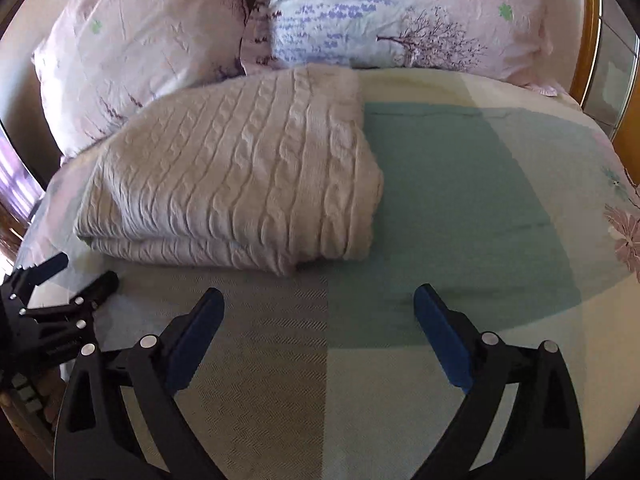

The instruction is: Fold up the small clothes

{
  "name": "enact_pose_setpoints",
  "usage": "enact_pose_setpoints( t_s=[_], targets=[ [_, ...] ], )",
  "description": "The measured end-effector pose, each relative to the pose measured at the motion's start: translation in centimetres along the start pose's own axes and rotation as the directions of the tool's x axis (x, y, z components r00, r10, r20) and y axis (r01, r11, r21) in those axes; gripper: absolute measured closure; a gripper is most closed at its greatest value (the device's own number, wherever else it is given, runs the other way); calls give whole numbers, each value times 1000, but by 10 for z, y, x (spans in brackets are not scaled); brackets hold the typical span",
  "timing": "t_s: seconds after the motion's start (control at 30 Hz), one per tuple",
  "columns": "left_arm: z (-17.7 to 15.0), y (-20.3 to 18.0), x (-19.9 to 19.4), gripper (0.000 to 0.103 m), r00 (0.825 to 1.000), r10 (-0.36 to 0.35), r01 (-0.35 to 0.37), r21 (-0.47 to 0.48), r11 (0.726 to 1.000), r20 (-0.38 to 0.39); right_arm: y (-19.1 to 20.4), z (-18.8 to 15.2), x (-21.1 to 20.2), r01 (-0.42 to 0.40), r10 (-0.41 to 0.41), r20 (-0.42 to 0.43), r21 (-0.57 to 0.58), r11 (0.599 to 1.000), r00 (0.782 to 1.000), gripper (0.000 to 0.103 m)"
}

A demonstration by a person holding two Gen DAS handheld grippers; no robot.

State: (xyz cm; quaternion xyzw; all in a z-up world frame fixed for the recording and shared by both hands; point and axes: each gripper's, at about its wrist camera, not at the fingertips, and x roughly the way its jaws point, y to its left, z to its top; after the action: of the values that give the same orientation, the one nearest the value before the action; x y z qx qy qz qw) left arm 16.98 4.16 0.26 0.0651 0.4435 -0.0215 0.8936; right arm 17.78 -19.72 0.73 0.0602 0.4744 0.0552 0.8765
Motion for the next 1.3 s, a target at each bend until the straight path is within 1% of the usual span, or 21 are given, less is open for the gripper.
enact_pose_setpoints(
  t_s=[0.03, 0.07, 0.1, 0.2, 0.33, 0.53, 1.3],
  targets=[
    [-1, 3, 1, 2, 1000, -14, 14, -20, 1000, -4, 5, -3, 0, 30, -29, 20, -18, 999, 999, 4],
    [-3, 8, 2, 2, 999, -30, 30, -46, 998, -8, 10, -7, 0, 53, -52, 20, -38, 998, 998, 1],
    [-4, 10, 2, 2, 999, -35, 34, -63, 997, -11, 13, -9, 2, 63, -63, 13, -49, 997, 998, 1],
    [-4, 10, 2, 2, 1000, -24, 24, -64, 998, -11, 14, -17, -1, 99, -98, 6, -72, 993, 995, 1],
    [-6, 9, 3, 2, 1000, -28, 27, -63, 998, -13, 14, -21, -7, 104, -104, 10, -59, 993, 995, 1],
    [-7, 6, 6, 2, 998, -54, 54, -26, 998, -13, 15, -21, -5, 96, -95, 12, -72, 993, 995, 1],
    [-8, 5, 6, 2, 998, -59, 59, -30, 998, -12, 16, -20, -5, 94, -94, 11, -72, 993, 996, 1]
  ],
)
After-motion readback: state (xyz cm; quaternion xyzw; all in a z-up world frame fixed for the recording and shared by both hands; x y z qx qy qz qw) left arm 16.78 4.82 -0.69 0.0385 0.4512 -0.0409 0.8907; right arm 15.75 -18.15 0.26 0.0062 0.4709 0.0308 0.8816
